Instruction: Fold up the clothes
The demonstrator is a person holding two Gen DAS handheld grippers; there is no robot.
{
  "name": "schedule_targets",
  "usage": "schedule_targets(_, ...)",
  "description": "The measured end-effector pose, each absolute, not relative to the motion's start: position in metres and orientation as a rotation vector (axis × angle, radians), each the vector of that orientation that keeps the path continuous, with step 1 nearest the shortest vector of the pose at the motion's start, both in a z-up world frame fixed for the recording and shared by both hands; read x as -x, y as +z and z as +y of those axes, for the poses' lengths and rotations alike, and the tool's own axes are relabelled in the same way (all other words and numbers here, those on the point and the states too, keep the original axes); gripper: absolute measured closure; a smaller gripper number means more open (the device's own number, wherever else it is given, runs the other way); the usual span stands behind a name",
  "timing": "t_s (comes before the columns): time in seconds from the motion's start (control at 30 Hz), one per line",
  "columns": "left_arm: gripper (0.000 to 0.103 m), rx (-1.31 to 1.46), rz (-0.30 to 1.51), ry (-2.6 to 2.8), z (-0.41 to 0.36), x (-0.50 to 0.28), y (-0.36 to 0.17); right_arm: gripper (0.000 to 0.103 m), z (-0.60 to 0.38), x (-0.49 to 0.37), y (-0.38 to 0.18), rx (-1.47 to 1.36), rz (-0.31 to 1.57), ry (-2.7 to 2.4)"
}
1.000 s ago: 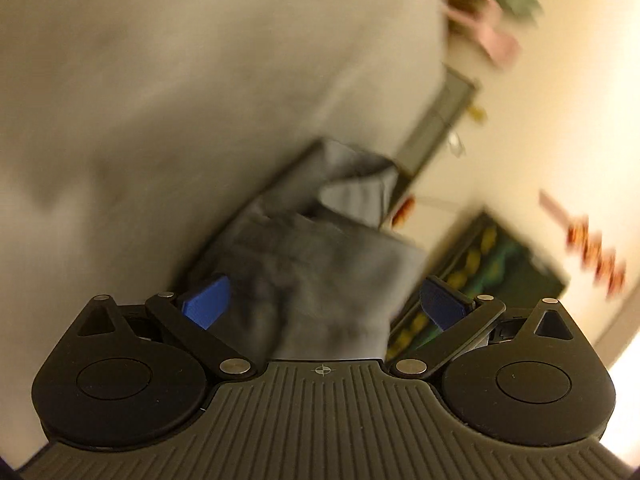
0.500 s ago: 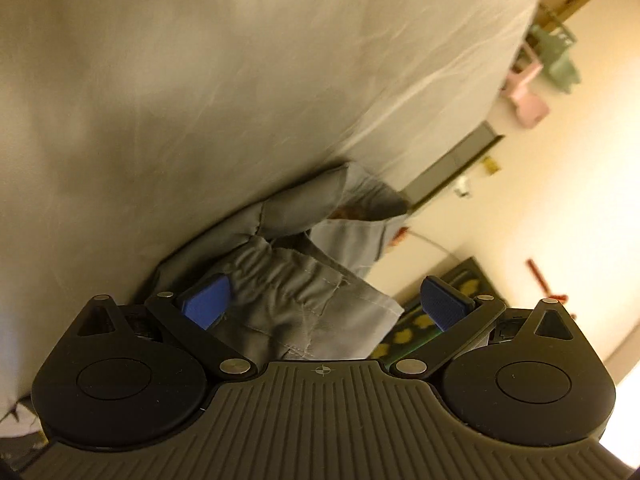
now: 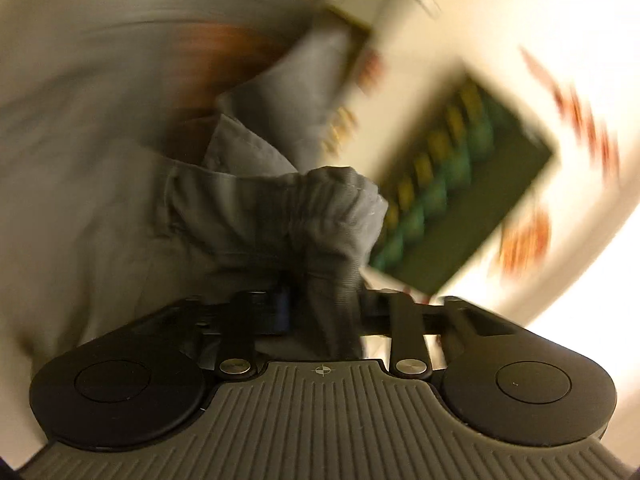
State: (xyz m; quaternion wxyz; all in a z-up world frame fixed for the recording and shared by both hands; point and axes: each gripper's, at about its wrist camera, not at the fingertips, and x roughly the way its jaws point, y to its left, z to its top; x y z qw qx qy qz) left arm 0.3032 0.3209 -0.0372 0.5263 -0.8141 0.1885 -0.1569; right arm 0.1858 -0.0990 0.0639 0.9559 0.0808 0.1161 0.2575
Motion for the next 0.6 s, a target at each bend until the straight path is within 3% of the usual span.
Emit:
schedule_targets(0.03, 0.103, 1.816, 0.407, -0.457, 0.334, -0.31, -0.002, 0.102, -0.1, -0.177, 0.066, -0.162, 0.209, 0.533)
schedule_targets(0.1, 0.103, 1.508, 0.261, -0.585, 0.358, -0.297, 0.07, 0.102, -0.098, -0.155, 0.065, -0.138, 0.177, 0.597)
schedule_targets(0.17, 0.103, 1.217, 0.11, -0.645, 0.374, -0.246, 0.103, 0.102, -0.083, -0.14, 0.051, -0.059, 0.229, 0.679)
schedule_targets(0.23, 0.103, 1.228, 0.128, -0.591, 0.398, -0.204, 0.064, 0.102, -0.06, -0.137, 0.024, 0.05, 0.353, 0.736)
schedule_targets(0.3, 0.1, 1.503, 0.329, -0.307, 0.428, -0.178, -0.015, 0.102, -0.035, -0.138, -0.007, 0.159, 0.49, 0.778)
schedule_targets(0.4, 0.07, 1.772, 0.517, 0.105, 0.449, -0.143, -0.096, 0.102, -0.008, -0.146, -0.042, 0.232, 0.641, 0.776)
schedule_targets(0.47, 0.057, 1.783, 0.53, 0.189, 0.453, -0.141, -0.104, 0.102, -0.001, -0.149, -0.047, 0.239, 0.669, 0.779)
schedule_targets(0.53, 0.029, 1.742, 0.511, 0.162, 0.455, -0.152, -0.095, 0.102, 0.002, -0.15, -0.045, 0.247, 0.681, 0.785)
schedule_targets(0.6, 0.023, 1.682, 0.519, 0.151, 0.451, -0.16, -0.084, 0.101, 0.001, -0.15, -0.042, 0.272, 0.689, 0.795)
